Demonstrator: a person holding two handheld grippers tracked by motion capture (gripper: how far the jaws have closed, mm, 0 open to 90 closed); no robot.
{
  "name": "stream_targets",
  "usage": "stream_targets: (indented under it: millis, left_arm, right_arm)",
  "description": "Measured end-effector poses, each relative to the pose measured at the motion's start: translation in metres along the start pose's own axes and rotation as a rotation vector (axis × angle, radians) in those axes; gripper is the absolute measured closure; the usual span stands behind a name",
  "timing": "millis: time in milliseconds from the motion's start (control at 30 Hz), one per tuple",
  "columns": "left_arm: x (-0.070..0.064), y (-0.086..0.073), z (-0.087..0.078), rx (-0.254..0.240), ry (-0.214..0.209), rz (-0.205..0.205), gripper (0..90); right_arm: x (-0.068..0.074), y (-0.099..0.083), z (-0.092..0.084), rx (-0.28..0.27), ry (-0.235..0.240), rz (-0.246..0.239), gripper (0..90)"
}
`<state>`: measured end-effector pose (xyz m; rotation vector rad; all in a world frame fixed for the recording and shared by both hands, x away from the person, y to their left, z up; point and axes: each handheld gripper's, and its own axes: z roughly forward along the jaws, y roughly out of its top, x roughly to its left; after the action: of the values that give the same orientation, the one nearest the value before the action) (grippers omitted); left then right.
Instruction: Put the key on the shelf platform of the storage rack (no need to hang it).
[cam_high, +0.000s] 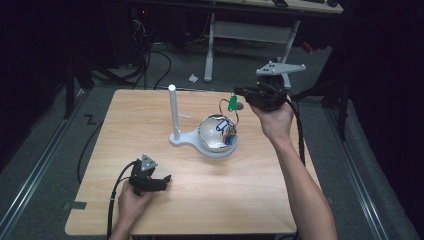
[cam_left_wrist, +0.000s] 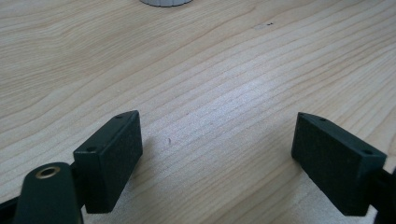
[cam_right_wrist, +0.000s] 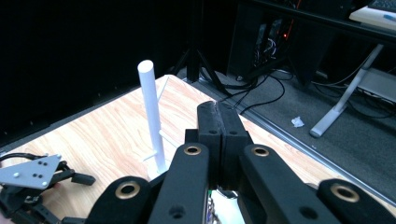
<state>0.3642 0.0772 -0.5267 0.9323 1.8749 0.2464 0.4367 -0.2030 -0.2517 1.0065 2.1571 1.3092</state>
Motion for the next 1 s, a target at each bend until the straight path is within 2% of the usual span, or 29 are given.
stream_targets:
  millis: [200, 500, 600, 933, 1000]
  left_arm:
    - [0.0, 0.0, 0.0, 0.001, 0.0, -0.001, 16.6]
    - [0.0, 0.0, 0.0, -0.001, 0.001, 0.0, 16.6]
    - [-0.001, 0.0, 0.0, -0.001, 0.004, -0.008, 16.6]
    - [0.0, 0.0, 0.0, -0.001, 0.0, 0.007, 16.6]
    - [0.0, 0.0, 0.0, -0.001, 0.003, -0.002, 16.6]
  right_arm:
    - [-0.003, -0.005, 0.016, 0.005, 0.005, 0.023, 90.0]
    - [-0.005, -0.023, 0.043, 0.053, 0.022, 0.051, 90.0]
    - [-0.007, -0.029, 0.048, 0.063, 0.029, 0.057, 90.0]
    - [-0.009, -0.048, 0.058, 0.1, 0.039, 0.08, 90.0]
    - [-0.009, -0.052, 0.061, 0.11, 0.042, 0.075, 90.0]
